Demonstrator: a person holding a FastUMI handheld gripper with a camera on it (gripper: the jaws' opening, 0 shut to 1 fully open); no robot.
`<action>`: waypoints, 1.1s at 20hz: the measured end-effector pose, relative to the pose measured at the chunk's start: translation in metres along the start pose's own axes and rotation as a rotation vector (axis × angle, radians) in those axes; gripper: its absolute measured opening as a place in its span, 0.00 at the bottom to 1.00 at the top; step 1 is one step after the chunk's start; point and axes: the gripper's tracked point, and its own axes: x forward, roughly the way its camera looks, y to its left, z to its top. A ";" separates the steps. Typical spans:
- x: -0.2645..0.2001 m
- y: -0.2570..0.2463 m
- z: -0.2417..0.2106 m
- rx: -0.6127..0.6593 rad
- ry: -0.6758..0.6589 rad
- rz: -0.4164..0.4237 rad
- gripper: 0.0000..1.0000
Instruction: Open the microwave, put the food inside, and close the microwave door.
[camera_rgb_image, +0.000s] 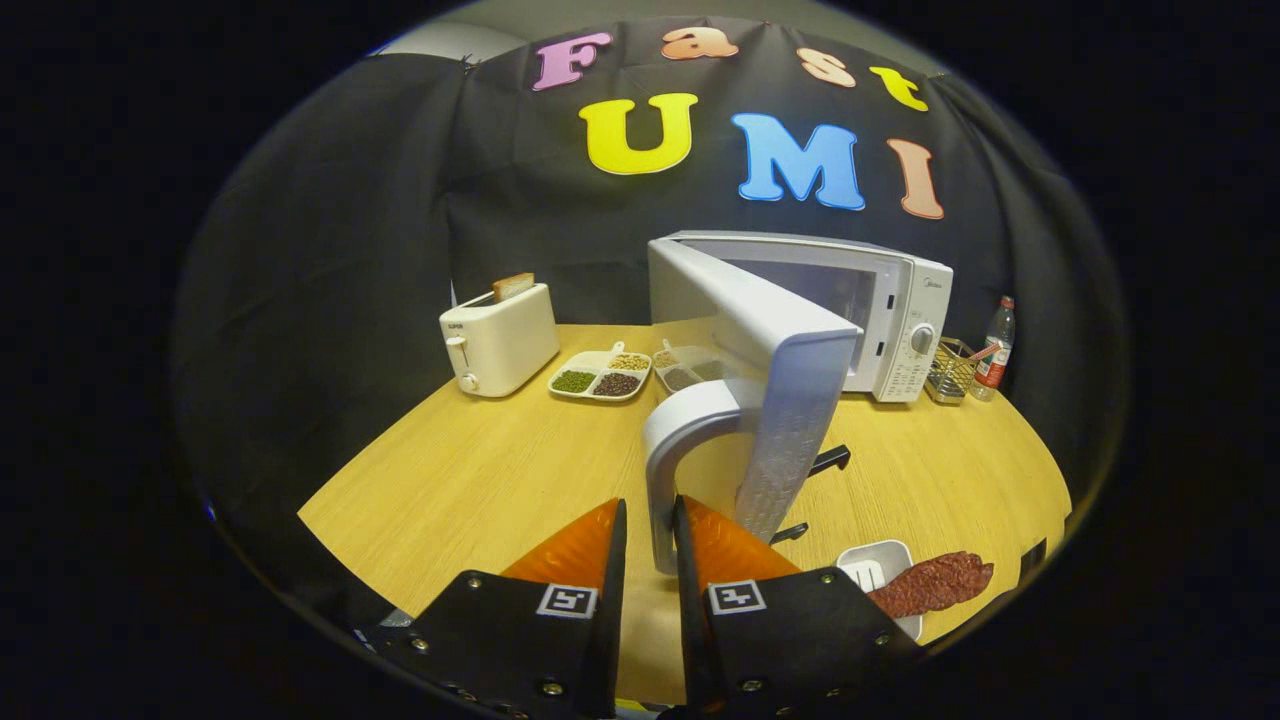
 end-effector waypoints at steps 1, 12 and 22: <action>-0.001 0.007 -0.002 -0.006 -0.002 0.008 0.26; 0.003 0.077 -0.004 -0.025 0.018 0.147 0.26; -0.036 0.116 0.023 -0.009 -0.028 0.441 0.62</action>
